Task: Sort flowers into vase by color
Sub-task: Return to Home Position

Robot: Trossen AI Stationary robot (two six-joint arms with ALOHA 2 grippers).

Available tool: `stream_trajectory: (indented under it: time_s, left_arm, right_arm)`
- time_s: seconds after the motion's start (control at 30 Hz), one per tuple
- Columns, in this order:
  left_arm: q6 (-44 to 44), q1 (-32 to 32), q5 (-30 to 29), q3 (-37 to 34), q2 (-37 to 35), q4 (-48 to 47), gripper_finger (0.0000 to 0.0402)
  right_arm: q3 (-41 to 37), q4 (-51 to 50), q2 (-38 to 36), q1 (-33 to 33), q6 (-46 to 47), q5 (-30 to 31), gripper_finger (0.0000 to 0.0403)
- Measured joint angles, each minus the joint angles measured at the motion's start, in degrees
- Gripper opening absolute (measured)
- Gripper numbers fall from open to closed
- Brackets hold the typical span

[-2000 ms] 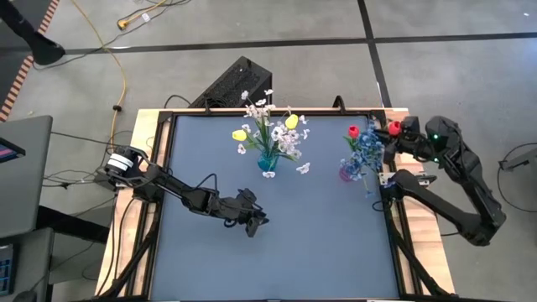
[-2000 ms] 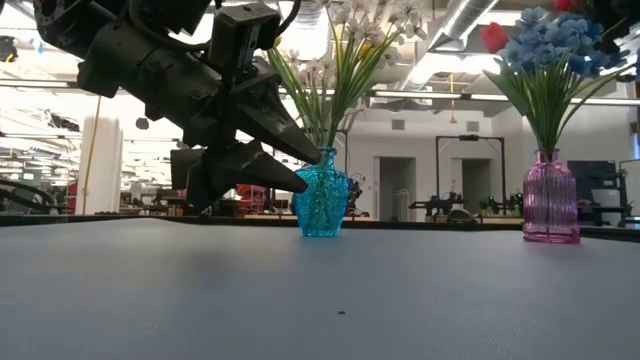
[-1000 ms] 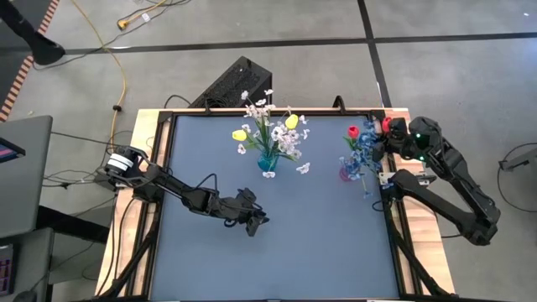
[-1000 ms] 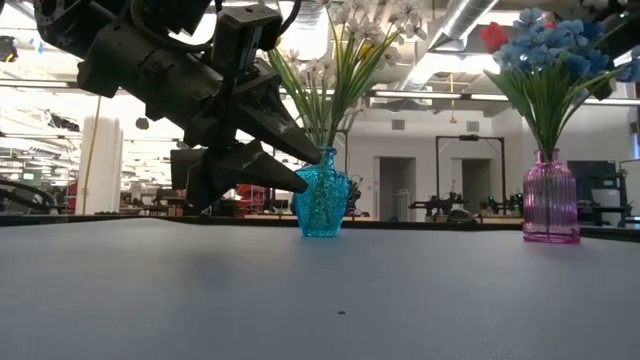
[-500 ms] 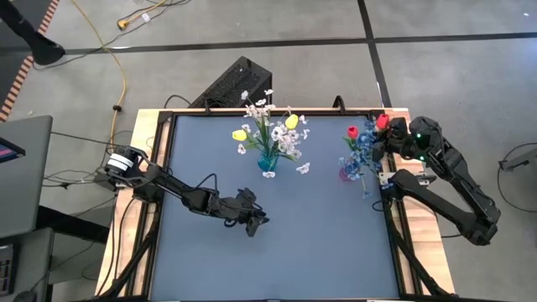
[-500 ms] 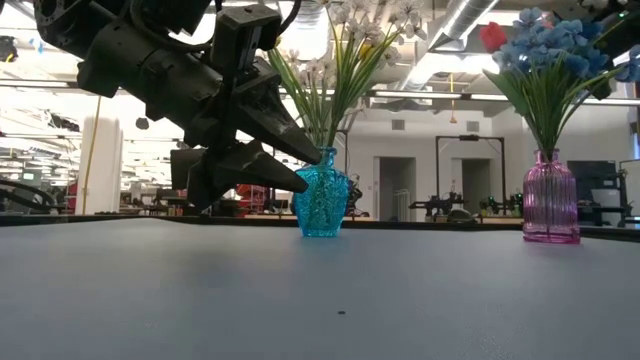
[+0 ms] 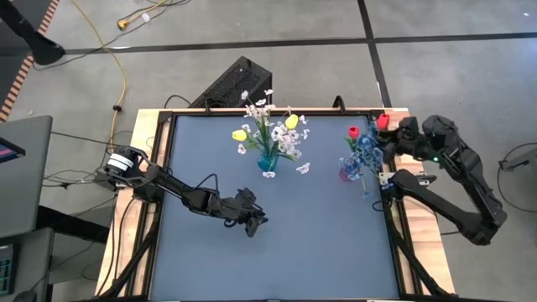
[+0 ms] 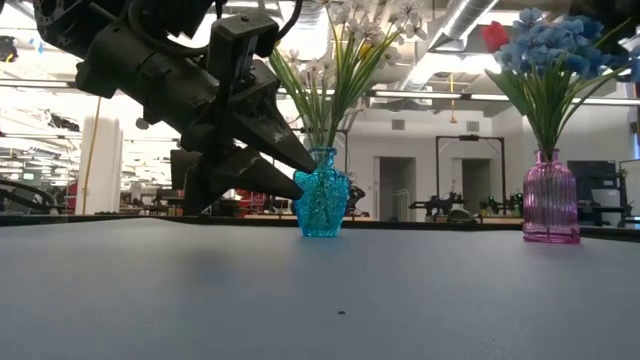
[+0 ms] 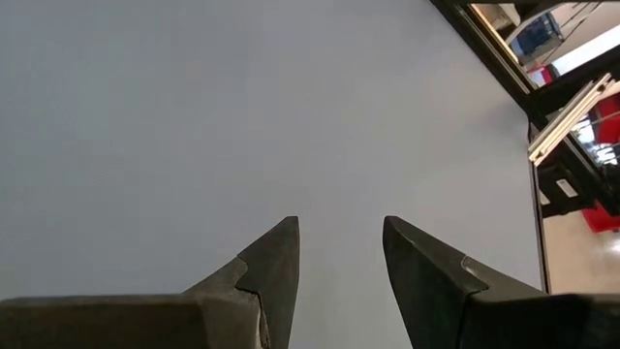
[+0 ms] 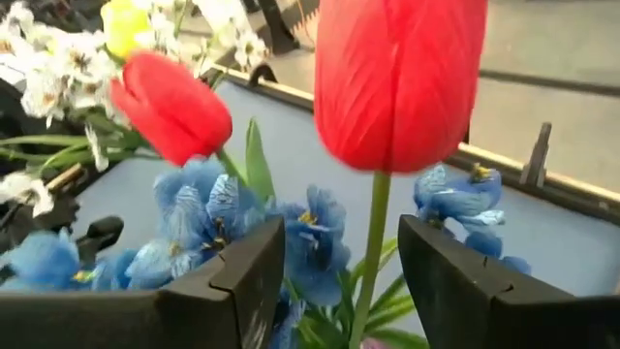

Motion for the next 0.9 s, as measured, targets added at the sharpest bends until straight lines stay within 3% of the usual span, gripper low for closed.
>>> stream_trajectory:
  time_s: [0.23,0.77,0.9]
  left_arm:
    - [0.5,0.0,0.0,0.0,0.0,0.1,0.0139]
    - [0.9,0.0,-1.8,0.0,0.0,0.5,0.0139]
    - [2.2,0.1,-1.6,0.0,0.0,4.2,0.0139]
  right_arm:
    - [4.5,-7.5,1.5,0.0,-2.3,-0.1,0.023]
    - [17.5,-11.0,2.7,0.0,-5.4,-0.2,0.023]
    - [19.6,-8.8,2.6,0.0,-2.0,-6.3,0.023]
